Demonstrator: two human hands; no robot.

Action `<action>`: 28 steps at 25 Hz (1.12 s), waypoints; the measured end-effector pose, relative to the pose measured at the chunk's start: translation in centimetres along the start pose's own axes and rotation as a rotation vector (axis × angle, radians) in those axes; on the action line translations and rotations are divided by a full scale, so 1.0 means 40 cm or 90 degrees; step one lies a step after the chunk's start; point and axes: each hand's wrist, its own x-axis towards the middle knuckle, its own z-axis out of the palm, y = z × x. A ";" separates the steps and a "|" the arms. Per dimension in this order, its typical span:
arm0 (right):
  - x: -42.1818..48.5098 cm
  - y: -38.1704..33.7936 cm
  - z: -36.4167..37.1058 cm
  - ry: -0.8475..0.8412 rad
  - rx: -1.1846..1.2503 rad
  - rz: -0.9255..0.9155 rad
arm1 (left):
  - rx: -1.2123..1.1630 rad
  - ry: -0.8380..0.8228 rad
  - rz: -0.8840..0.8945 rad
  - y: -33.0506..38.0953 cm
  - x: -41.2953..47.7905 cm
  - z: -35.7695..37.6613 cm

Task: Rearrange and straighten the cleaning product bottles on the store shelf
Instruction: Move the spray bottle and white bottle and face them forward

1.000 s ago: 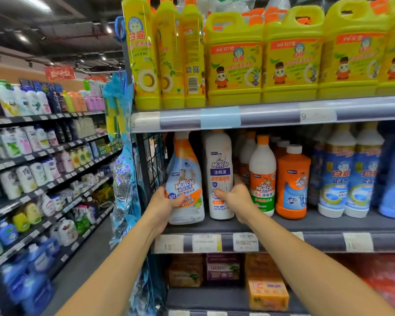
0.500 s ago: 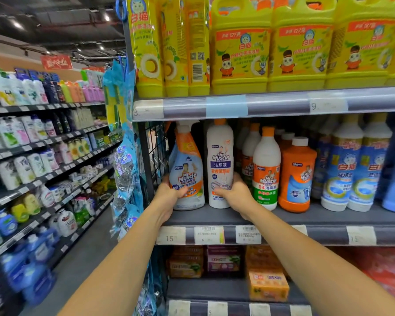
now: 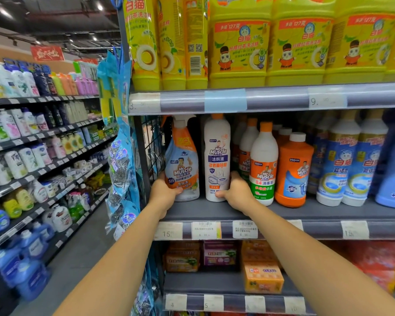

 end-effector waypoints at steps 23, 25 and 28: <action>-0.085 -0.016 -0.078 -0.136 -0.189 -0.013 | 0.102 0.039 -0.100 0.040 -0.078 0.007; -0.138 -0.004 -0.137 -0.190 -0.259 -0.071 | 0.168 0.020 -0.109 0.066 -0.131 0.023; -0.228 0.033 -0.249 -0.192 -0.339 -0.139 | 0.359 -0.027 -0.013 0.118 -0.246 0.072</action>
